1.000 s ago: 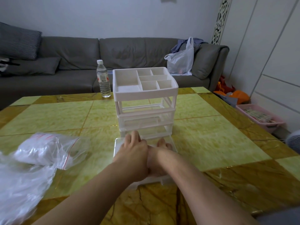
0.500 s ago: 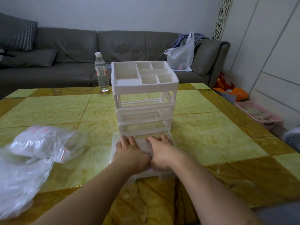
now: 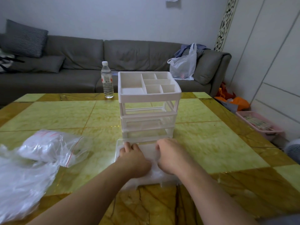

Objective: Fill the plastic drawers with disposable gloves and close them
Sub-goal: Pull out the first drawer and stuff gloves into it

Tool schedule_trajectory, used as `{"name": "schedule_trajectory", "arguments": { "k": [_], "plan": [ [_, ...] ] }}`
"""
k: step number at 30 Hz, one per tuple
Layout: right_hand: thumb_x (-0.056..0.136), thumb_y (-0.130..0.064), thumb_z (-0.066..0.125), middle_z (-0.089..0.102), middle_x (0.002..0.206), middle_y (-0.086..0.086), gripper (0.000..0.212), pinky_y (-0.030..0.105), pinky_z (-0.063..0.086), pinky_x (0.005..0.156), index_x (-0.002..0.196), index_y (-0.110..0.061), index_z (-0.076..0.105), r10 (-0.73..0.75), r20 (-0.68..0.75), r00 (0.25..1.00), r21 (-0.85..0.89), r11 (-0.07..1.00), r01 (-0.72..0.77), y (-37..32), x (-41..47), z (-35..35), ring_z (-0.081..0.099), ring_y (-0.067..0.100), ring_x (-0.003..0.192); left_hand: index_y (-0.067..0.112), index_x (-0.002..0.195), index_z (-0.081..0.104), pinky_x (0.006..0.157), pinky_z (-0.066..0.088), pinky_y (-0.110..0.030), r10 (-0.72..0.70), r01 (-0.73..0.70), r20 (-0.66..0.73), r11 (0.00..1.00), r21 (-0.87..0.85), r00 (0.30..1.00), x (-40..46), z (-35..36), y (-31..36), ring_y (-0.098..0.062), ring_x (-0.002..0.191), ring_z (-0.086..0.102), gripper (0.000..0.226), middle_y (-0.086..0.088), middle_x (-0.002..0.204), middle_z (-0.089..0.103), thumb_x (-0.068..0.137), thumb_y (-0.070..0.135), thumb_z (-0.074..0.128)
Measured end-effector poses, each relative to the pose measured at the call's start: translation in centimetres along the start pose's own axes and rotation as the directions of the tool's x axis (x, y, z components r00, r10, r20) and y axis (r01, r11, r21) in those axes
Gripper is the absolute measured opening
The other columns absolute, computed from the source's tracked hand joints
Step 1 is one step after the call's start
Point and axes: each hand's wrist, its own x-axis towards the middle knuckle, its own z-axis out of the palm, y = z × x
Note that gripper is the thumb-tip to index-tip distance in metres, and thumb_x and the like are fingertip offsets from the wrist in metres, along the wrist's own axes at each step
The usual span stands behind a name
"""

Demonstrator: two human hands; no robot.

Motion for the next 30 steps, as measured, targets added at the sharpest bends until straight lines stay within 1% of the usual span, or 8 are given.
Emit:
{"name": "schedule_trajectory", "arguments": {
  "k": [4, 7, 10, 13, 17, 20, 24, 30],
  "plan": [
    [0.091, -0.003, 0.068, 0.056, 0.137, 0.012, 0.039, 0.042, 0.059, 0.097, 0.129, -0.013, 0.066, 0.016, 0.065, 0.998, -0.082, 0.997, -0.011, 0.1, 0.5, 0.1, 0.066, 0.032, 0.115, 0.007, 0.161, 0.017, 0.116, 0.037, -0.045, 0.067, -0.071, 0.031, 0.989, 0.129, 0.997, -1.4, -2.3, -0.1, -0.040, 0.145, 0.032, 0.086, -0.021, 0.162, 0.020, 0.099, 0.052, 0.054],
    [0.092, -0.003, 0.068, 0.058, 0.130, 0.009, 0.035, 0.040, 0.060, 0.092, 0.125, -0.014, 0.066, 0.003, 0.097, 0.995, -0.119, 0.993, 0.008, -0.2, 0.6, 0.0, 0.068, 0.030, 0.106, 0.016, 0.153, 0.037, 0.108, 0.047, -0.043, 0.179, -0.158, -0.083, 0.964, 0.216, 0.980, -3.0, -3.7, -0.7, -0.033, 0.137, 0.044, 0.061, -0.012, 0.156, 0.031, 0.102, 0.044, 0.055],
    [0.094, -0.002, 0.068, 0.057, 0.102, 0.003, 0.015, 0.035, 0.061, 0.079, 0.100, -0.015, 0.062, 0.014, 0.089, 0.996, -0.120, 0.993, -0.003, -0.2, 0.0, -0.4, 0.066, 0.023, 0.085, 0.021, 0.138, 0.050, 0.107, 0.045, -0.038, 0.359, -0.248, -0.253, 0.891, 0.381, 0.898, -4.4, -4.5, -0.9, -0.026, 0.129, 0.041, 0.040, -0.003, 0.143, 0.038, 0.100, 0.032, 0.058],
    [0.093, -0.002, 0.067, 0.055, 0.105, 0.001, 0.017, 0.034, 0.061, 0.078, 0.103, -0.015, 0.064, -0.003, 0.002, 1.000, -0.064, 0.998, 0.003, 0.0, -0.4, -1.0, 0.065, 0.021, 0.088, 0.022, 0.130, 0.053, 0.111, 0.037, -0.036, 0.481, -0.310, -0.312, 0.830, 0.465, 0.819, -4.5, -4.7, -0.5, -0.022, 0.125, 0.037, 0.033, 0.000, 0.134, 0.039, 0.098, 0.027, 0.057],
    [0.092, -0.009, 0.066, 0.050, 0.130, 0.000, 0.034, 0.036, 0.051, 0.101, 0.126, -0.015, 0.065, -0.076, -0.114, 0.990, 0.001, 0.997, 0.077, -0.6, -0.4, -0.9, 0.049, 0.021, 0.121, 0.013, 0.127, 0.048, 0.098, 0.049, -0.033, 0.348, -0.264, -0.222, 0.904, 0.335, 0.911, -2.7, -3.0, -0.5, -0.027, 0.125, 0.040, 0.033, -0.009, 0.133, 0.037, 0.096, 0.020, 0.055],
    [0.095, -0.010, 0.064, 0.044, 0.132, 0.003, 0.034, 0.035, 0.050, 0.085, 0.128, -0.014, 0.056, -0.051, -0.089, 0.995, 0.051, 0.997, 0.055, -1.5, 0.0, 0.3, 0.054, 0.024, 0.115, 0.007, 0.133, 0.043, 0.097, 0.046, -0.034, 0.275, -0.221, -0.150, 0.927, 0.304, 0.950, -1.4, -1.3, -0.7, -0.030, 0.124, 0.046, 0.041, -0.015, 0.134, 0.042, 0.096, 0.021, 0.054],
    [0.096, -0.011, 0.061, 0.047, 0.140, 0.017, 0.044, 0.042, 0.053, 0.100, 0.139, -0.005, 0.049, 0.041, 0.039, 0.998, 0.021, 0.999, -0.042, -1.0, 1.3, 2.2, 0.056, 0.036, 0.125, -0.006, 0.153, 0.025, 0.109, 0.039, -0.040, 0.230, -0.196, -0.067, 0.923, 0.330, 0.971, 0.3, 0.1, -1.1, -0.036, 0.132, 0.041, 0.067, -0.023, 0.150, 0.034, 0.101, 0.031, 0.046],
    [0.101, -0.015, 0.056, 0.041, 0.150, 0.020, 0.052, 0.042, 0.047, 0.107, 0.149, -0.002, 0.040, 0.135, 0.109, 0.985, 0.007, 0.991, -0.136, -0.9, 2.2, 3.3, 0.051, 0.037, 0.135, -0.002, 0.145, 0.048, 0.114, 0.027, -0.051, 0.229, -0.211, 0.017, 0.863, 0.459, 0.973, 1.7, 1.3, -1.1, -0.048, 0.133, 0.029, 0.054, -0.031, 0.154, 0.021, 0.099, 0.027, 0.043]
  ]
}}
